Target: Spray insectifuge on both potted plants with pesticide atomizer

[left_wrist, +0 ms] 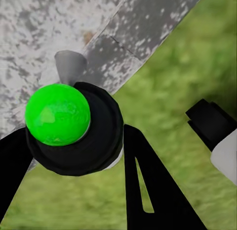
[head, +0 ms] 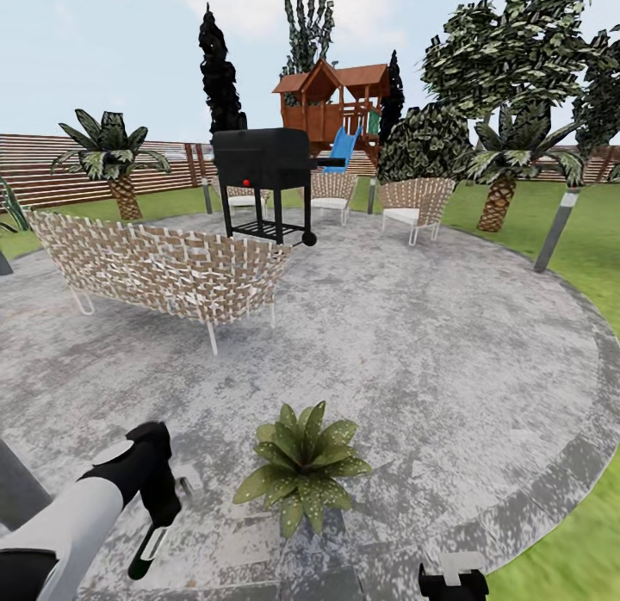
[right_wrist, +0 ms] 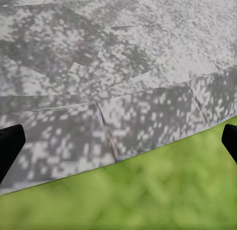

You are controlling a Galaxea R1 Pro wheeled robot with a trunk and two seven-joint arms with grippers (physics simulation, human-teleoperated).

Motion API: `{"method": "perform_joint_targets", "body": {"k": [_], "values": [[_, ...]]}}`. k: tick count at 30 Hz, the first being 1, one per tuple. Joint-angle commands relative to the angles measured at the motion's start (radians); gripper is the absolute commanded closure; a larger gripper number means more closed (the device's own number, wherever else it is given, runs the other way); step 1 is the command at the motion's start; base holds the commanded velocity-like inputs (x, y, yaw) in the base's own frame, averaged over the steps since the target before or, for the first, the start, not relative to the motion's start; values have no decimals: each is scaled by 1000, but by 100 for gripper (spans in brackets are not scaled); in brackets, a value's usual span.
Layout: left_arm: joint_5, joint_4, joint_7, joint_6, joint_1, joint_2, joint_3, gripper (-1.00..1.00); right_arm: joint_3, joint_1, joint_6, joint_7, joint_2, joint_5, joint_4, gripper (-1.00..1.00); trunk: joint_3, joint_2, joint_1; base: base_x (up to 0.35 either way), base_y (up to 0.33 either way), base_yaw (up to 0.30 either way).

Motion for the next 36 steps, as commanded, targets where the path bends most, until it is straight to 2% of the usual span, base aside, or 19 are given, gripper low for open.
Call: {"method": "perform_joint_targets", "body": {"k": [1,3,5,7,9,11,13,15,20,23,31,34,36], "values": [[0,-2,-3,10,1,2,-4,100,7,-1,2,-9,0,9,2,-100,-1,0,0,0,0,0],[0,-3,1,6,16,5,-3,100,7,-1,3,-9,0,9,3,-100,-1,0,0,0,0,0],[4,-12,10,-2,64,11,3,100,7,-1,3,-9,0,10,4,-100,-1,0,0,0,0,0],[20,-16,55,-17,94,12,26,100,7,-1,3,-9,0,10,4,-100,-1,0,0,0,0,0],[71,-10,163,-62,111,13,81,100,7,-1,3,-9,0,10,4,-100,-1,0,0,0,0,0],[127,-4,218,-100,116,10,120,100,7,-1,3,-9,0,10,4,-100,-1,0,0,0,0,0],[158,-3,240,-120,132,6,137,100,7,-1,3,-9,0,10,4,-100,-1,0,0,0,0,0],[166,-10,248,-125,151,2,142,100,7,-1,2,-9,0,10,4,-100,-1,0,0,0,0,0],[171,-4,255,-128,160,-4,146,100,7,-1,2,-9,0,8,3,-100,-1,0,0,0,0,12],[172,-2,258,-141,161,-18,146,100,7,-1,2,-9,0,7,2,-100,-4,0,0,0,0,155],[174,-2,271,-142,162,-25,149,100,7,-1,2,-9,0,7,3,-100,-11,0,0,168,0,204],[172,-1,272,-142,162,-61,146,100,7,-1,2,-9,-1,9,4,-100,-12,0,0,13,0,42],[171,-2,271,-136,162,-70,146,100,7,-1,2,-9,-1,10,5,-100,-12,0,0,2,0,7]]}}
